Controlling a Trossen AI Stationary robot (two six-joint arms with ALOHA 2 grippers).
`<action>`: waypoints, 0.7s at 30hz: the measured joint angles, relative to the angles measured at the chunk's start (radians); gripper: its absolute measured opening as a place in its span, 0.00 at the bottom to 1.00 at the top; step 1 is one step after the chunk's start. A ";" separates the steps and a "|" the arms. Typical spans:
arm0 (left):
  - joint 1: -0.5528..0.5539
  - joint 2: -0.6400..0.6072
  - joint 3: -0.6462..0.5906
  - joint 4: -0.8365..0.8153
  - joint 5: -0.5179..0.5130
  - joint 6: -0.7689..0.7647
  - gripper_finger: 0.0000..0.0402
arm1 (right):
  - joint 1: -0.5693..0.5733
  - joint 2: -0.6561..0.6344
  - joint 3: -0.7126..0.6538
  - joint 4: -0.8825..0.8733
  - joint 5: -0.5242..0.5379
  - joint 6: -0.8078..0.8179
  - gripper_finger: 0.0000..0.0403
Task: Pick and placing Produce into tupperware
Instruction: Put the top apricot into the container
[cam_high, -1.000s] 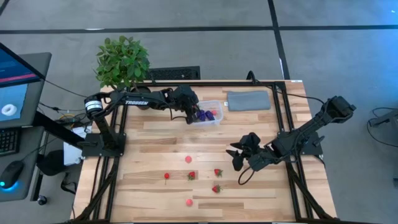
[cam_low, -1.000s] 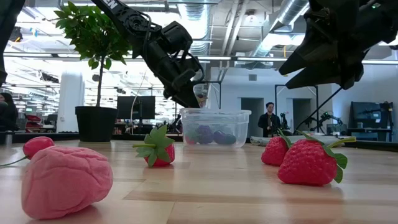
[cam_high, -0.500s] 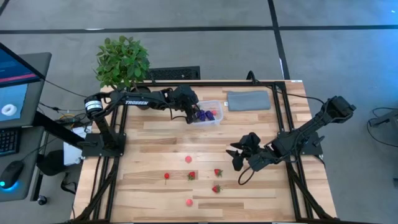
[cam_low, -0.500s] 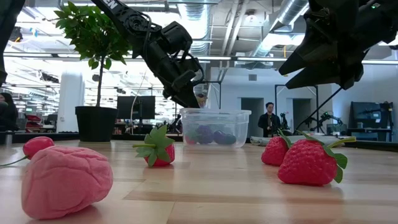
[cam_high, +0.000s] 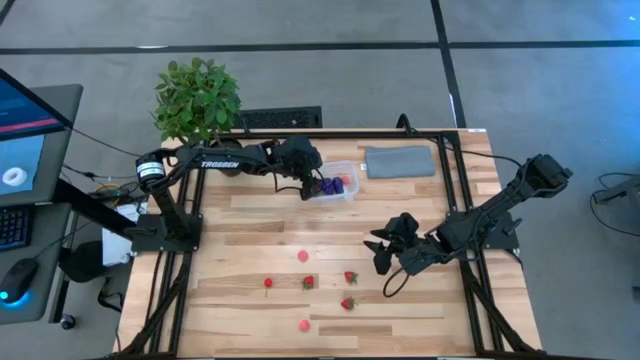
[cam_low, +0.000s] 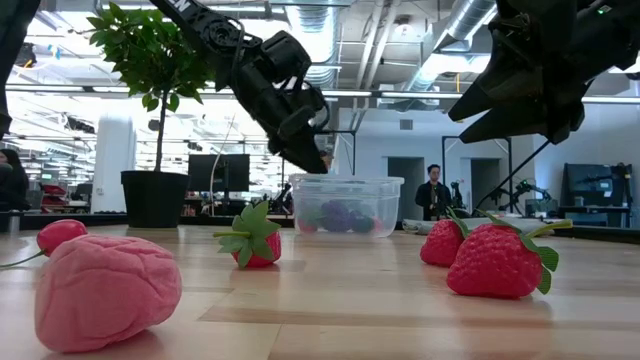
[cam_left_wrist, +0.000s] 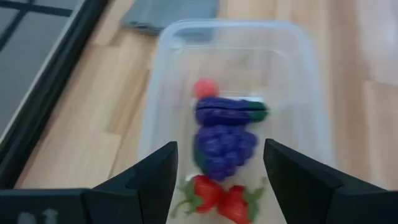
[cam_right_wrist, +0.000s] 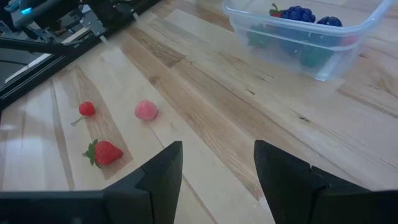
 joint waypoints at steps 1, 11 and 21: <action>-0.007 0.000 0.016 -0.024 0.008 0.009 0.57 | 0.000 0.000 0.000 0.000 0.000 0.000 0.55; -0.085 -0.001 0.173 -0.322 0.027 0.102 0.57 | 0.000 0.000 0.000 -0.002 0.000 0.000 0.55; -0.170 -0.024 0.186 -0.669 0.152 0.074 0.57 | 0.002 0.000 0.001 -0.025 -0.053 -0.006 0.55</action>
